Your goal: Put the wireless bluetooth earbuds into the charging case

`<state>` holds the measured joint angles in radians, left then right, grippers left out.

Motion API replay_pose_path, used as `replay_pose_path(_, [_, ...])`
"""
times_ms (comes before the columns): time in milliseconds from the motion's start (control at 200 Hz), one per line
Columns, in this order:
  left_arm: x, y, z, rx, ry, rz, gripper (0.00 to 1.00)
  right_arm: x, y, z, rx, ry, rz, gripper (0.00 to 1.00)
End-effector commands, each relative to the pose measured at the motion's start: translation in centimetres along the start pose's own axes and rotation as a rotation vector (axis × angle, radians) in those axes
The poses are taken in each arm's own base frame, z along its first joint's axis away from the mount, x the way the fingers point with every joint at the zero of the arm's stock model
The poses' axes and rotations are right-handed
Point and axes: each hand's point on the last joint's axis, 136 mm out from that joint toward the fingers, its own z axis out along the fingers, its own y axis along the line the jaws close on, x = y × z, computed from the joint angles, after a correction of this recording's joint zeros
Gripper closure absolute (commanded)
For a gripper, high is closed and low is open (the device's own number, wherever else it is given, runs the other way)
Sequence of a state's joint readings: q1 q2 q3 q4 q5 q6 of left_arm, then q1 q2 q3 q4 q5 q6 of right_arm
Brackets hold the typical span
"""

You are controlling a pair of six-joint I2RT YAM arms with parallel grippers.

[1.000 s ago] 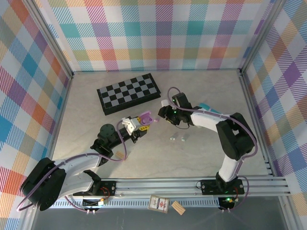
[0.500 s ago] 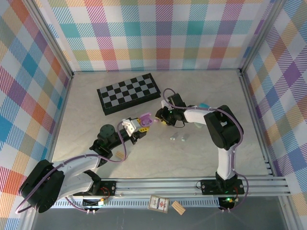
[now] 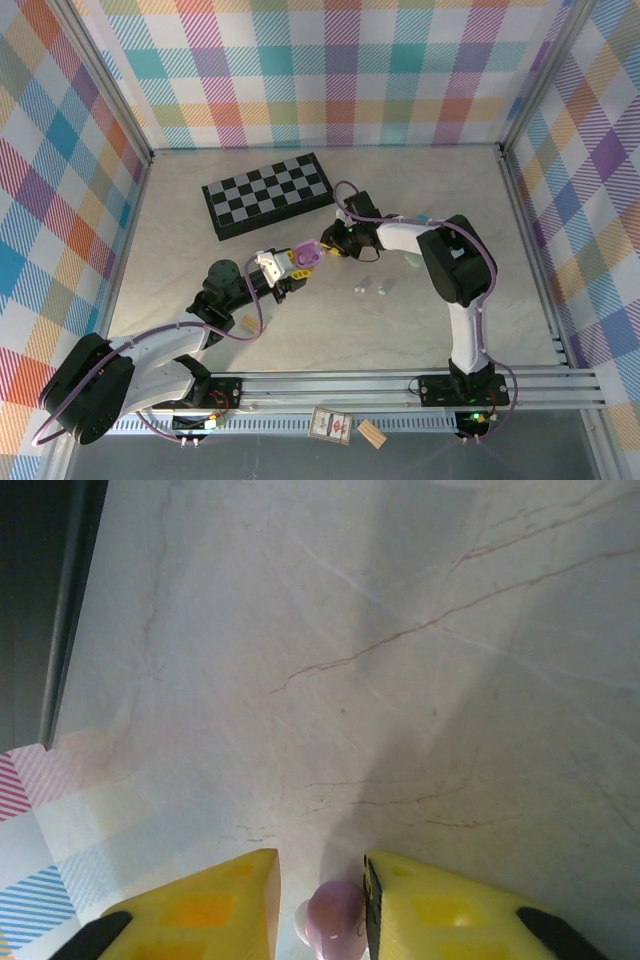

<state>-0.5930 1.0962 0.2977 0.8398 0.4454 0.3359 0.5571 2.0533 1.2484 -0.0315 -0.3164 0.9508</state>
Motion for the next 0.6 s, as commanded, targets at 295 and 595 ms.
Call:
replay_pose_path(295, [-1.1,-0.3,-0.3,0.022,-0.041,0.047,0.71,0.7,-1.4,0.5,0.121,0.07,-0.093,0.77])
replay_pose_path(595, [-1.1,-0.2,-0.1,0.026,-0.039,0.047,0.71,0.9,-1.2,-0.6,0.153,0.074,-0.142,0.82])
